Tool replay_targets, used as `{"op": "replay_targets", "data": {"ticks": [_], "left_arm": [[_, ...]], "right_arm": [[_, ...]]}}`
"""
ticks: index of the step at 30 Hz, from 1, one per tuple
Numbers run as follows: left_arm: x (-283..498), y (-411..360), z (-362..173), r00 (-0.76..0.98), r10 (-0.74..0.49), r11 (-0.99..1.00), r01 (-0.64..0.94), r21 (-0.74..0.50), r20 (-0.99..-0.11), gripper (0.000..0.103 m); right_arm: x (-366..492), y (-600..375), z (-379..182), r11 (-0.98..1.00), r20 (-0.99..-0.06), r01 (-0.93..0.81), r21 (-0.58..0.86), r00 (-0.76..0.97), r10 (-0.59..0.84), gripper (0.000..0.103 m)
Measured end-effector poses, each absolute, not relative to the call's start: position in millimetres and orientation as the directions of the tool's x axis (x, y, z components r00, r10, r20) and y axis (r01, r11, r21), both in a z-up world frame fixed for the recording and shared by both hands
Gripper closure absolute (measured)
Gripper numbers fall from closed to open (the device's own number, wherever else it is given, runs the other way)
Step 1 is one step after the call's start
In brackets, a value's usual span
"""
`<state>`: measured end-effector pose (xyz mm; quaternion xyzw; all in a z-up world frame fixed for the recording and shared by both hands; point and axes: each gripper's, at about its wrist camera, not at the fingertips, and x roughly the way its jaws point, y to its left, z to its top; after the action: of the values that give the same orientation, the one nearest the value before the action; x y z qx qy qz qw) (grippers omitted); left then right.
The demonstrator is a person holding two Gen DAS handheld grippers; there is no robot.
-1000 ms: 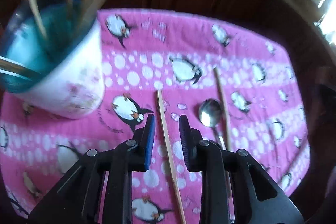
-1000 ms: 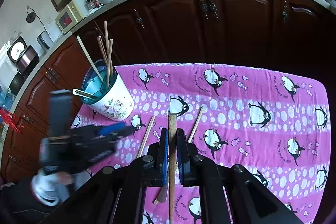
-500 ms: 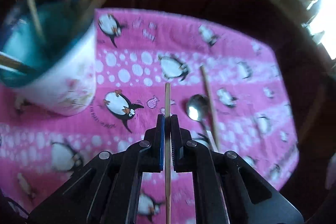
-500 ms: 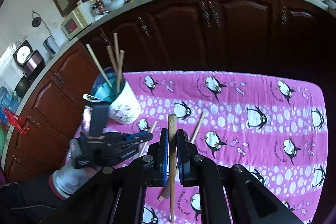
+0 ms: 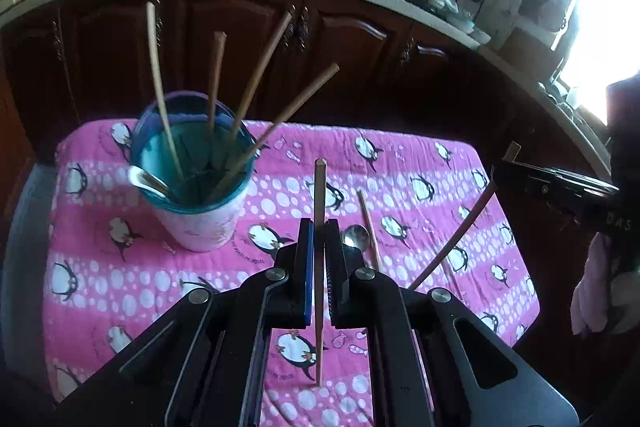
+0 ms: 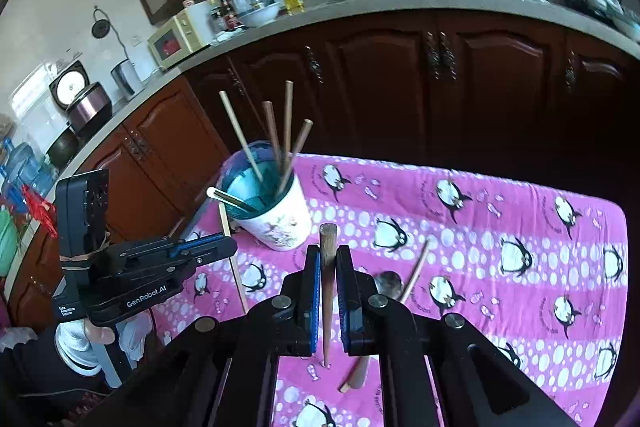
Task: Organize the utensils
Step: 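Lift and carry both held chopsticks up over the teal-rimmed cup, then open the left tool to drop its chopstick in the cup while the right tool releases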
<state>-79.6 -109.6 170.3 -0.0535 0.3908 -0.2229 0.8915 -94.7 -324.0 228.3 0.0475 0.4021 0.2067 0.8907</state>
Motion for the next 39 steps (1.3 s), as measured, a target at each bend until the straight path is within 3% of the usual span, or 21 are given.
{"op": "replay_targets", "data": {"ticks": [10,18,26,39], "left_arm": [[-93.0,-79.9,207.5,0.647,-0.450,0.892,0.353,-0.282,-0.616,0.099],[-89.5,-32.9,272.1,0.722,-0.467,0.882,0.333,-0.335,-0.510,0.099],[-56.8,-6.1,320.7,0.844,-0.339,0.931,0.235,-0.280,-0.416,0.099],[21.8,-4.5,272.4,0.889,-0.162,0.979,0.089,-0.186,-0.428,0.099]], "right_arm": [[-90.0,-306.5,253.2,0.897,-0.665,-0.373,0.238,0.610,0.430,0.096],[-79.5,-289.8,289.5,0.874,-0.612,-0.421,0.244,0.632,0.476,0.096],[-56.2,-261.1,326.7,0.869,-0.535,-0.440,0.225,0.690,0.488,0.096],[6.1,-224.8,306.8,0.878,-0.544,-0.419,0.233,0.692,0.475,0.096]]}}
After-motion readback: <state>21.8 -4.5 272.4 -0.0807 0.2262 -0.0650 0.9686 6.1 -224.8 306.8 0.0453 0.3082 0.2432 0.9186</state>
